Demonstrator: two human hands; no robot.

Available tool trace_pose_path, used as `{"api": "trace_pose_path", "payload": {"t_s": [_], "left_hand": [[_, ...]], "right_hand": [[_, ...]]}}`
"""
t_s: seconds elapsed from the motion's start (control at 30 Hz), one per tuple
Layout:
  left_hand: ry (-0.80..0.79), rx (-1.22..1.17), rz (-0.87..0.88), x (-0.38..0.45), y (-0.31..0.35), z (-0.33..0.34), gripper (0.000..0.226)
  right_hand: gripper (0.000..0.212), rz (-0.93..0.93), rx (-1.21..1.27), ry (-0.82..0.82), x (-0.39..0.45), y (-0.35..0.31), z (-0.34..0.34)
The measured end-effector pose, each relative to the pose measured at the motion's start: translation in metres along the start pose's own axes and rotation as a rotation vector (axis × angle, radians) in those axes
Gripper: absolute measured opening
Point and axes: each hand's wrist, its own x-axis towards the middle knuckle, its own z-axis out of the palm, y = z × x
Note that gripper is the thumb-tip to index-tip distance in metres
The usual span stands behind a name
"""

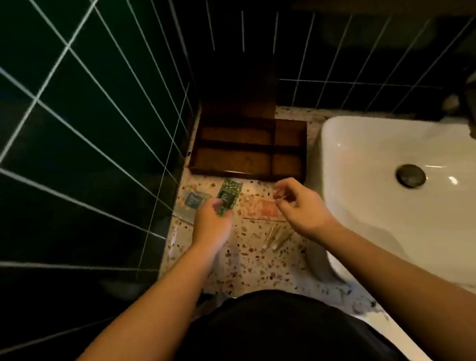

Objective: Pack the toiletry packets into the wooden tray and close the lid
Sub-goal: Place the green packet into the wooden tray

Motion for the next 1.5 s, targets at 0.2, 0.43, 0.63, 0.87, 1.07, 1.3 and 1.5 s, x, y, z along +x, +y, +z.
{"api": "trace_pose_path", "payload": {"t_s": [0.2, 0.43, 0.63, 0.87, 1.07, 1.3, 1.5], "left_hand": [[0.029, 0.39, 0.07, 0.022, -0.007, 0.007, 0.045], [0.075, 0.678, 0.133, 0.028, -0.011, 0.017, 0.052], [0.063, 0.705, 0.089, 0.043, -0.006, 0.017, 0.048], [-0.026, 0.504, 0.042, 0.04, -0.009, 0.011, 0.043], [-0.024, 0.36, 0.161, 0.03, 0.01, -0.004, 0.04], [0.065, 0.692, 0.431, 0.05, 0.069, -0.016, 0.045], [0.011, 0.99, 0.508, 0.097, 0.112, 0.004, 0.052]], "right_hand": [[0.043, 0.095, -0.042, -0.002, 0.035, -0.003, 0.01], [0.067, 0.18, -0.231, -0.12, 0.078, 0.011, 0.017], [0.076, 0.204, -0.521, -0.186, 0.098, 0.023, 0.016], [0.053, 0.245, -0.583, -0.242, 0.1, 0.029, 0.012], [0.051, 0.165, -0.617, -0.201, 0.091, 0.036, 0.016], [0.056, 0.136, -0.606, -0.167, 0.089, 0.039, 0.018], [0.058, 0.15, -0.579, -0.181, 0.09, 0.04, 0.018]]}}
